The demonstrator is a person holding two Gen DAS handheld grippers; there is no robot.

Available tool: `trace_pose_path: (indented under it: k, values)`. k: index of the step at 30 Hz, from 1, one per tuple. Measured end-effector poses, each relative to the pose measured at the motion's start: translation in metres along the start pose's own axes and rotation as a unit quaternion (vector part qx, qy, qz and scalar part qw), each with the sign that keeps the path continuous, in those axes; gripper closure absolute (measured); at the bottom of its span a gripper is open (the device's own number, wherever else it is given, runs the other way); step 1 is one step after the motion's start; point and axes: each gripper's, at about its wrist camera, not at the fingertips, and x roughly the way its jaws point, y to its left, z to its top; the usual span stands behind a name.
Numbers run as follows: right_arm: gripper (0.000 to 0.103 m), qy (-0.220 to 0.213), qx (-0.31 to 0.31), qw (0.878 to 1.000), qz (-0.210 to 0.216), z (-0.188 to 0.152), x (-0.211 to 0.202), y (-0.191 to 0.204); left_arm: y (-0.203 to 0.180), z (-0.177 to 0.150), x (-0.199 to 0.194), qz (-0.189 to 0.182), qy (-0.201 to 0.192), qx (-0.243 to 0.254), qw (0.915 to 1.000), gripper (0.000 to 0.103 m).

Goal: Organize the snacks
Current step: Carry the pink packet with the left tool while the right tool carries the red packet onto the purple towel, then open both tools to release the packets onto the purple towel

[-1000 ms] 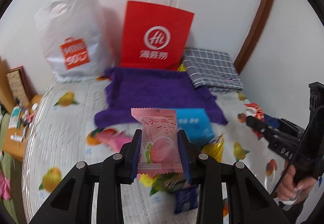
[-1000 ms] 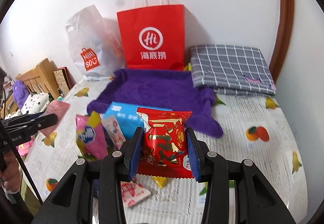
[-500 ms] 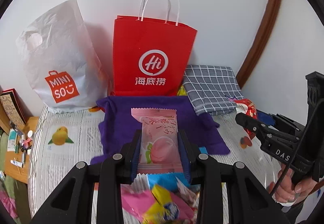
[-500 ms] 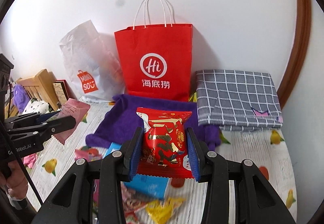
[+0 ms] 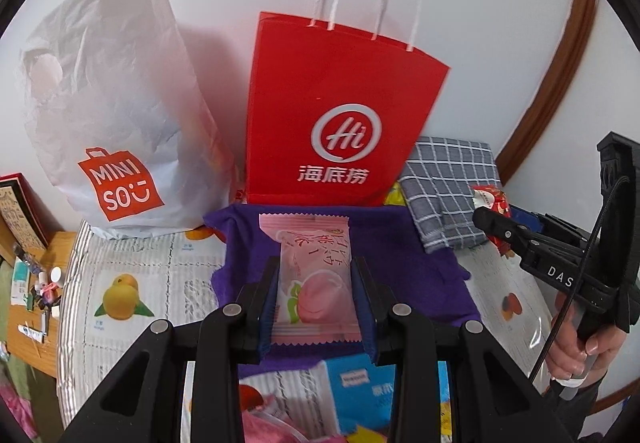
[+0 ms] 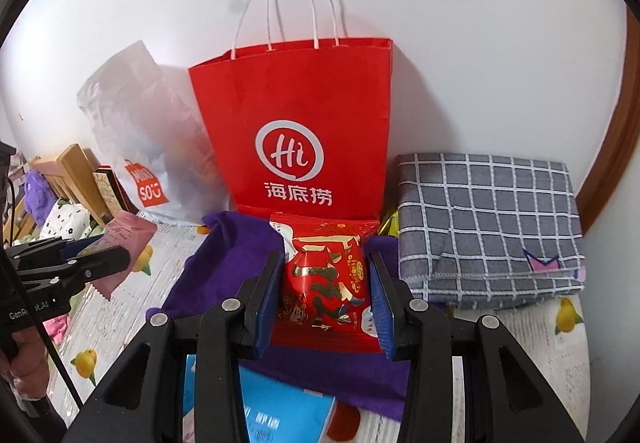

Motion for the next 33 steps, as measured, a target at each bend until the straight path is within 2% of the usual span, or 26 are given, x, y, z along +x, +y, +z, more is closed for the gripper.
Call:
trace_pose_path:
  k: [5,9,15,21,26,33]
  values:
    - [0.062,0.013,0.003,1.0,-0.005,-0.002,0.024,-0.013,0.012,0.006,0.024,0.002,0.016,-0.005,0.9999,0.071]
    - [0.062,0.044,0.008,0.999,-0.001,-0.005,0.05,-0.028,0.023,0.006,0.047,0.0,0.031,-0.014,0.9994,0.071]
    - [0.062,0.058,0.012,0.998,0.005,-0.009,0.069,-0.041,0.037,0.008,0.069,-0.003,0.048,-0.019,0.9987,0.071]
    - [0.062,0.11,0.004,0.994,0.028,-0.02,0.099,-0.043,0.045,0.002,0.093,-0.01,0.071,-0.026,0.9971,0.071]
    - [0.062,0.148,-0.006,0.989,0.011,-0.03,0.123,-0.04,0.043,-0.006,0.117,-0.026,0.09,-0.035,0.995,0.071]
    - [0.062,0.187,0.0,0.982,-0.01,-0.041,0.144,-0.047,0.048,-0.014,0.139,-0.018,0.118,-0.044,0.9919,0.071]
